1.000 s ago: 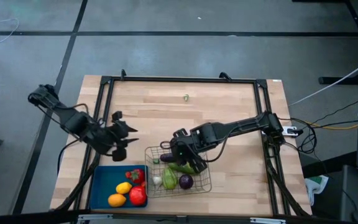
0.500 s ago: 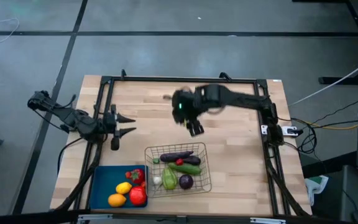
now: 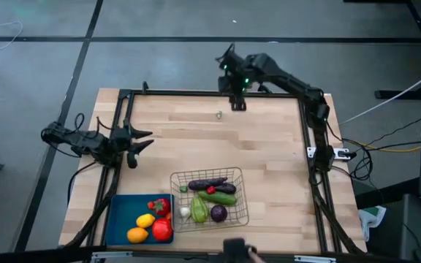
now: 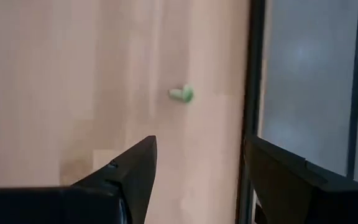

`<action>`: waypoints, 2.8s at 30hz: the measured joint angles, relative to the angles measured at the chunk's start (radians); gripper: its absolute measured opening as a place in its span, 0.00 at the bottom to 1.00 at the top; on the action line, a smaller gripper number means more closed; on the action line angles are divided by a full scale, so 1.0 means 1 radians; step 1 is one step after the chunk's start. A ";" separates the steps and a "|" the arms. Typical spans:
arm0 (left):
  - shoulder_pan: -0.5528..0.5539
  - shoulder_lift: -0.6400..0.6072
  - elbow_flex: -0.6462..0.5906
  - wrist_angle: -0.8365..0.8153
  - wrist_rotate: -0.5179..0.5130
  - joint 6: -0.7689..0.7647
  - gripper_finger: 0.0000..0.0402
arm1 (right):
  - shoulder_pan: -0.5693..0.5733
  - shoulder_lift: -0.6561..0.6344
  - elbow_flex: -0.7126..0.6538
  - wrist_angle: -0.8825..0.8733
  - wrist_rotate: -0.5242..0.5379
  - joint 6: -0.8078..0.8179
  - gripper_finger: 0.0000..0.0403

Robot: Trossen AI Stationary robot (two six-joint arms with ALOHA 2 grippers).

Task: Sort produce into baskets
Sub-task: Put the green mushroom into the gold wire basket

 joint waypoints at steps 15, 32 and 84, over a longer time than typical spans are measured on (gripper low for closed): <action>0.060 0.002 -0.132 0.126 -0.008 0.027 0.37 | -0.104 0.144 0.000 0.045 -0.213 0.005 0.59; 0.068 0.003 -0.150 0.158 -0.002 0.006 0.37 | -0.036 0.272 0.000 0.034 -0.070 -0.014 0.59; 0.068 0.003 -0.149 0.154 -0.003 0.041 0.37 | -0.022 0.282 -0.364 0.504 0.052 -0.128 0.49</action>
